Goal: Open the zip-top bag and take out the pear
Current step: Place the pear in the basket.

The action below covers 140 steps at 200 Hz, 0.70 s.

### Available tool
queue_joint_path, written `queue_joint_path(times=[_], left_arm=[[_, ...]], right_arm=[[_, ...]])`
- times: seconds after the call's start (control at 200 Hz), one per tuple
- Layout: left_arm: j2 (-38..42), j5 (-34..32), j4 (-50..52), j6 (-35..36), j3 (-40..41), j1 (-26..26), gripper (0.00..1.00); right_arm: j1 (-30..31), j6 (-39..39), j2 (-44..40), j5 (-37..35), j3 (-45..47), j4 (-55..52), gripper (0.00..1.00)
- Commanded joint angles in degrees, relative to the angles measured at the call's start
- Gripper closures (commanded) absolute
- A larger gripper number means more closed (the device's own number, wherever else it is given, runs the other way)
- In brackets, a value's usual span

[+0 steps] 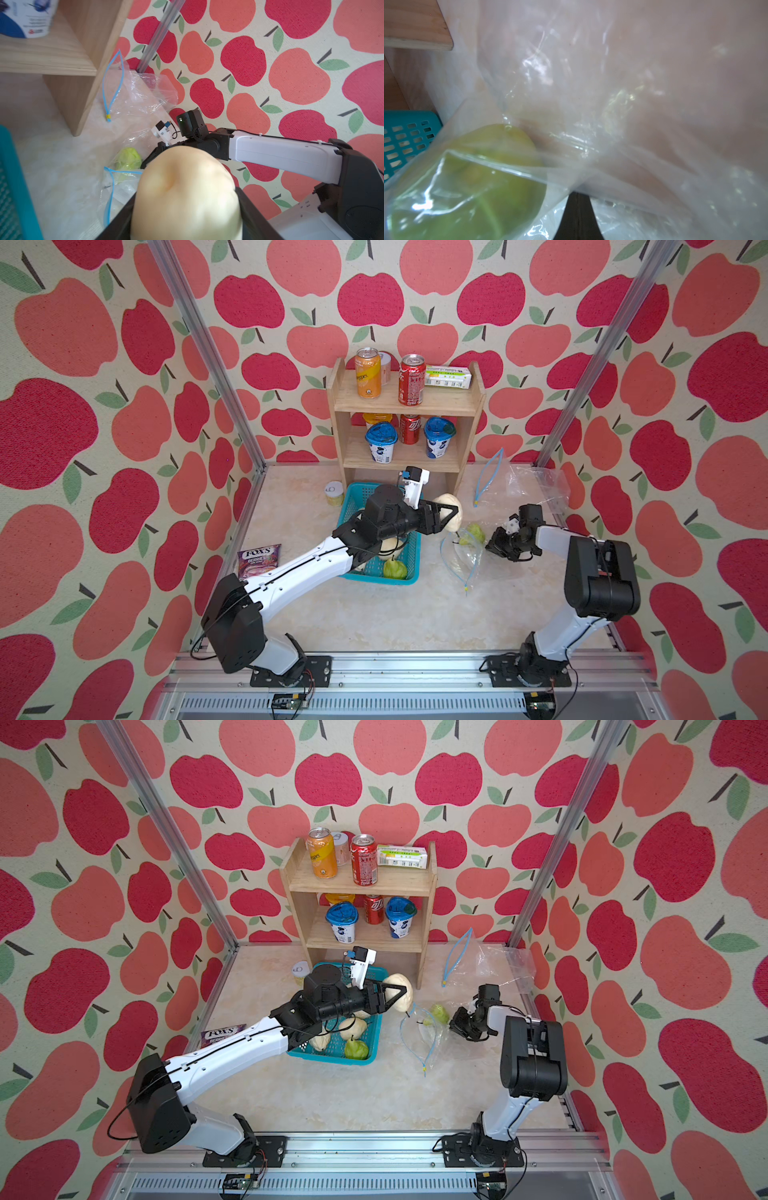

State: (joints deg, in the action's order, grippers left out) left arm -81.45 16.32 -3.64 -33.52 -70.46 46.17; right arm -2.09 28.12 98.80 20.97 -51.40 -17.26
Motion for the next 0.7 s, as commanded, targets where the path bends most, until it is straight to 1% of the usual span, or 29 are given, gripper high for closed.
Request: queue_joint_path(times=[0.0,0.11,0.22,0.32,0.41,0.5,0.56,0.6,0.645,0.695], left_arm=[[2.18,-7.66,21.73,4.25,-1.88,-3.97,0.55],[3.71,-5.62,27.54,3.98,0.01,-10.05,0.55],[3.89,-2.60,30.39,4.69,2.07,-14.95,0.56],[3.40,0.27,29.87,5.12,4.74,-18.63,0.56],[3.70,1.70,28.76,5.37,7.72,-21.18,0.56],[3.77,2.40,27.57,5.96,10.37,-23.38,0.54],[2.96,3.37,27.24,6.25,11.41,-24.98,0.49],[1.94,3.78,27.77,6.27,11.57,-26.03,0.39],[0.72,3.77,28.52,6.26,11.49,-26.80,0.25],[-0.22,3.96,28.67,6.44,11.30,-27.13,0.16]], right_arm=[[0.65,-2.12,-1.52,-5.56,1.37,-4.38,1.00],[1.66,-3.86,-5.66,-5.14,0.13,-6.69,0.98],[2.52,-6.09,-9.58,-3.93,-1.65,-10.23,0.92],[3.48,-8.48,-12.27,-2.71,-3.43,-13.81,0.80],[4.17,-10.07,-13.95,-1.17,-4.76,-16.89,0.64],[4.42,-11.13,-14.82,-0.04,-5.98,-19.88,0.54],[4.41,-11.29,-15.53,0.53,-6.25,-20.94,0.48],[4.55,-11.42,-16.25,1.06,-6.51,-21.65,0.44],[4.88,-11.85,-16.98,1.51,-6.86,-22.78,0.42],[5.58,-12.74,-17.77,1.50,-7.50,-24.09,0.39]])
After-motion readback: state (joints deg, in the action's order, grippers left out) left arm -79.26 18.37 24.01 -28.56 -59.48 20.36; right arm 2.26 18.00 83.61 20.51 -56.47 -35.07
